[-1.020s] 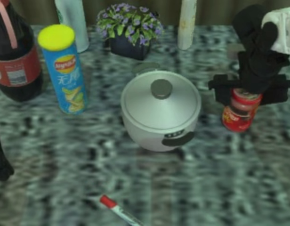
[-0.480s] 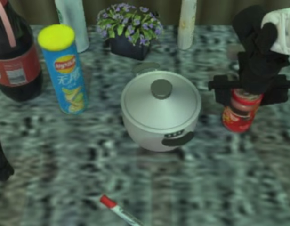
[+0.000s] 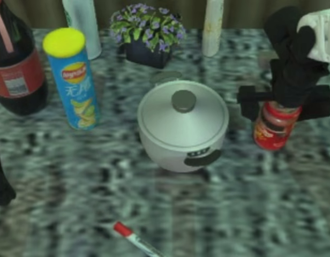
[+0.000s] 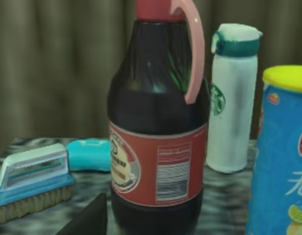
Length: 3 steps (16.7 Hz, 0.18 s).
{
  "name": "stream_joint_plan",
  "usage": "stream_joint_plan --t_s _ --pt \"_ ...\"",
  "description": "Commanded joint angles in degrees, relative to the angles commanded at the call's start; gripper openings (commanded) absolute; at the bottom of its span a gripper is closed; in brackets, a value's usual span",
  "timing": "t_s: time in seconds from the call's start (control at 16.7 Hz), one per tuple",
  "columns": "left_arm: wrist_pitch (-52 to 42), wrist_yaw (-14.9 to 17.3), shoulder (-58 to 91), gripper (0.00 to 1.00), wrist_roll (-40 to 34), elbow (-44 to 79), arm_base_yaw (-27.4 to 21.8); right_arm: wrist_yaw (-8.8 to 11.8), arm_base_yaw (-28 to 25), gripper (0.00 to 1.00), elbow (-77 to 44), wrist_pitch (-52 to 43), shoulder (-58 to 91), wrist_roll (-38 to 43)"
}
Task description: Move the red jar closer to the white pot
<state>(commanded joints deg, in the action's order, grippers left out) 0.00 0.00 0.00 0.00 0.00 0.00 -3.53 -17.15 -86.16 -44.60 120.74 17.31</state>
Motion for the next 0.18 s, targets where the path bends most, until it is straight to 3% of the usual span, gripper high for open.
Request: stream_joint_plan --t_s 0.18 --pt "0.0 0.0 0.0 1.00 0.0 0.0 0.0 0.0 0.0 1.00 0.0 0.0 0.0 0.0"
